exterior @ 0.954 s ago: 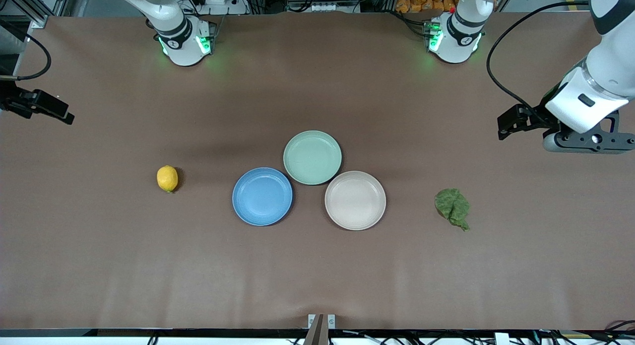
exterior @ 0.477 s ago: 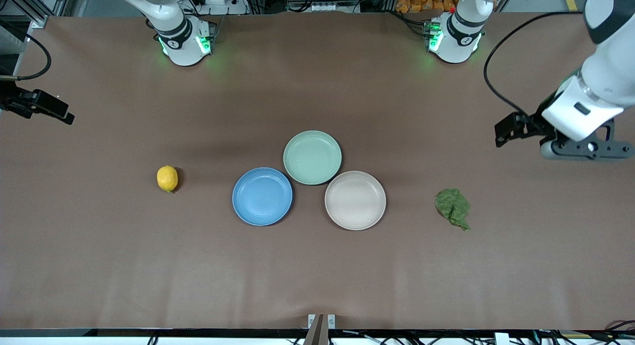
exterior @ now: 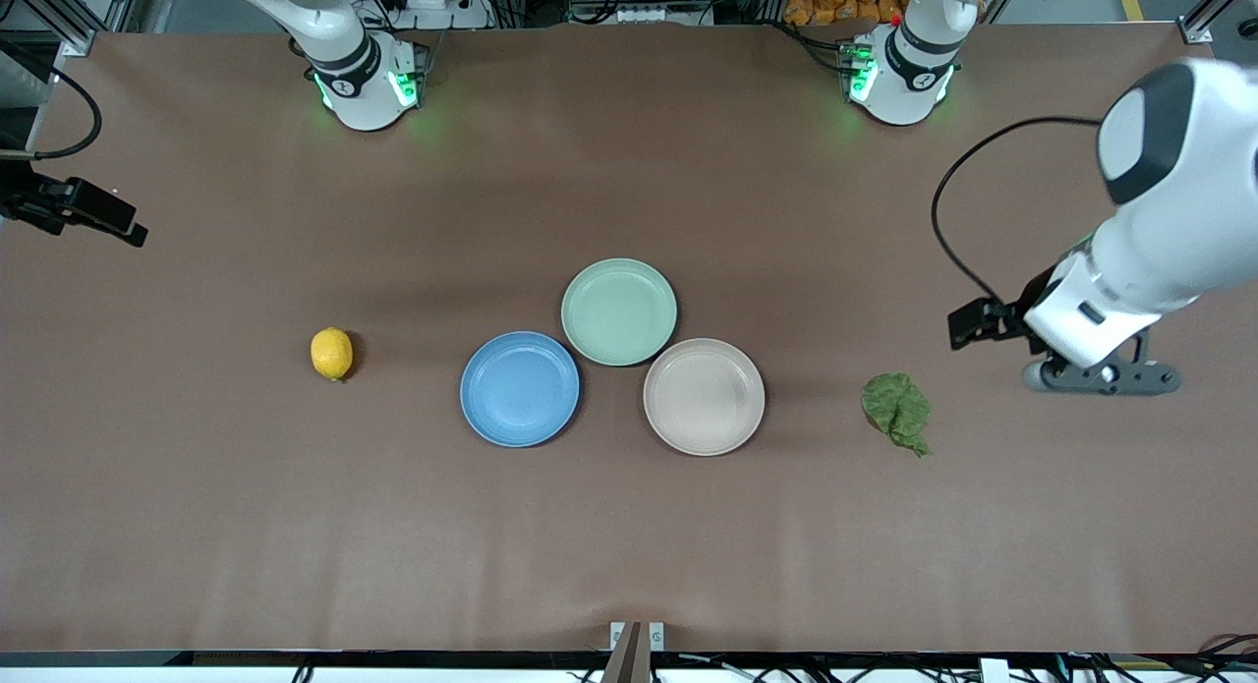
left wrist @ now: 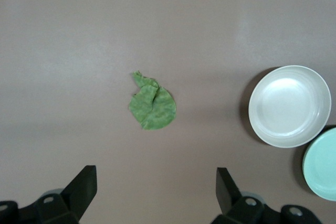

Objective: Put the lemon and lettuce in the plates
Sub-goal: 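Move the left gripper down over the green lettuce leaf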

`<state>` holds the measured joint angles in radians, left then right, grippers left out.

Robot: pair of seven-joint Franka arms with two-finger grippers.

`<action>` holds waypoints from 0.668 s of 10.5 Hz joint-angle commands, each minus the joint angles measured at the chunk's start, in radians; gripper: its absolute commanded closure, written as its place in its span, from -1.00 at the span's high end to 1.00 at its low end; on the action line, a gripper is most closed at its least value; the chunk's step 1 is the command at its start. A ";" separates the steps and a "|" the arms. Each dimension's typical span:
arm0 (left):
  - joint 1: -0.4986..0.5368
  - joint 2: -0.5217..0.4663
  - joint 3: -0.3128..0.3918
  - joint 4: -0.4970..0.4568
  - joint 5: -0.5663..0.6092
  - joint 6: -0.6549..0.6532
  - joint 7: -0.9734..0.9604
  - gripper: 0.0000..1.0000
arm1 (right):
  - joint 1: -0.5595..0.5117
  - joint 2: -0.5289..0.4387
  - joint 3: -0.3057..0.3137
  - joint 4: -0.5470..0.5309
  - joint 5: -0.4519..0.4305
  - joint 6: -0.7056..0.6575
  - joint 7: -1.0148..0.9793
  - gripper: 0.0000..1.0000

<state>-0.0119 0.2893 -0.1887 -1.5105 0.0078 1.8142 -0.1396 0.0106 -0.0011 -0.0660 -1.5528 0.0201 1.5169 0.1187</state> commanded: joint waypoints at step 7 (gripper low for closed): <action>-0.026 -0.004 -0.005 -0.235 0.018 0.212 -0.040 1.00 | -0.009 0.007 0.006 0.017 -0.008 -0.014 0.001 1.00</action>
<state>-0.0220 0.3079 -0.1918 -1.7061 0.0084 2.0059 -0.1544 0.0105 -0.0007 -0.0664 -1.5528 0.0201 1.5167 0.1187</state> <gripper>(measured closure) 0.000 0.000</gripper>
